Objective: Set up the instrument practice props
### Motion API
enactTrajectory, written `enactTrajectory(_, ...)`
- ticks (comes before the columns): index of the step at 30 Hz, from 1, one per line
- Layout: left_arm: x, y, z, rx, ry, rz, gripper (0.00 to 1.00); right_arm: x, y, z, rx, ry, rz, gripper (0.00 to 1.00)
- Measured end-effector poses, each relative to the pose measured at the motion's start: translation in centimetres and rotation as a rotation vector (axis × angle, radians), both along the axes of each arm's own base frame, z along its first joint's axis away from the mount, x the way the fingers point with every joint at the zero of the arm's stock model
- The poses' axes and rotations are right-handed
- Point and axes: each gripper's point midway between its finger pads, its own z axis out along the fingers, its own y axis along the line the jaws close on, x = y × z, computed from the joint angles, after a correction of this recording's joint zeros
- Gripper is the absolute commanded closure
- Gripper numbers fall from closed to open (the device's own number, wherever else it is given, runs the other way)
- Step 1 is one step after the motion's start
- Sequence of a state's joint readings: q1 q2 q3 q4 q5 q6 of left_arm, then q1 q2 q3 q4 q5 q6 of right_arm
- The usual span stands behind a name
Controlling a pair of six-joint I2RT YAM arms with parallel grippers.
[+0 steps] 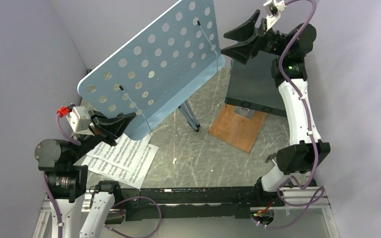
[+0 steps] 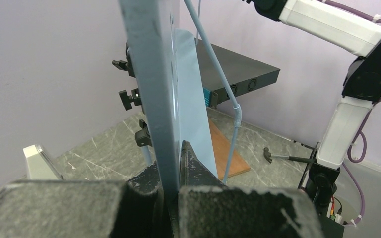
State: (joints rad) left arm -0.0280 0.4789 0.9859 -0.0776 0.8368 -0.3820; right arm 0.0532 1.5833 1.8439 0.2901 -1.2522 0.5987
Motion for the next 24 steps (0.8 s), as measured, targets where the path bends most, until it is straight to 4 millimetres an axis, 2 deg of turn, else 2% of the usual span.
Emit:
enactTrajectory(2, 0.0, -0.1, 0.0, 0.002, -0.002, -0.005, 1.00, 0.1, 0.6, 0.2, -0.009, -0.007, 0.034, 0.25)
enactTrajectory(6, 0.0, -0.1, 0.0, 0.005, -0.004, -0.012, 1.00, 0.2, 1.8, 0.1, -0.018, 0.003, 0.122, 0.27)
enactTrajectory(12, 0.0, -0.3, 0.1, 0.009, -0.007, -0.022, 1.00, 0.4, 4.4, -2.6, -0.047, 0.084, 0.230, 0.28)
enactTrajectory(14, -0.1, -0.3, 0.0, 0.012, -0.008, -0.028, 1.00, -0.1, 5.3, -3.0, -0.055, 0.096, 0.260, 0.38)
enactTrajectory(17, 0.0, -0.4, 0.0, 0.014, -0.009, -0.032, 1.00, -1.1, 6.2, -3.0, -0.066, 0.087, 0.301, 0.72)
enactTrajectory(19, 0.0, -0.3, 0.0, 0.013, -0.006, -0.030, 1.00, -1.5, 5.8, -3.3, -0.088, 0.069, 0.332, 0.94)
enactTrajectory(20, 0.0, -0.3, 0.0, 0.010, -0.002, -0.029, 1.00, -1.7, 5.5, -3.4, -0.102, 0.060, 0.347, 1.00)
enactTrajectory(21, 0.1, -0.3, 0.0, 0.009, 0.004, -0.028, 1.00, -2.2, 5.1, -3.7, -0.123, 0.057, 0.369, 1.00)
enactTrajectory(22, 0.1, -0.3, -0.2, 0.007, 0.016, -0.027, 0.91, -2.8, 4.6, -3.9, -0.149, 0.060, 0.394, 1.00)
enactTrajectory(24, 0.2, -0.2, -0.2, -0.003, 0.035, -0.017, 0.57, -3.5, 4.0, -3.9, -0.166, 0.065, 0.402, 1.00)
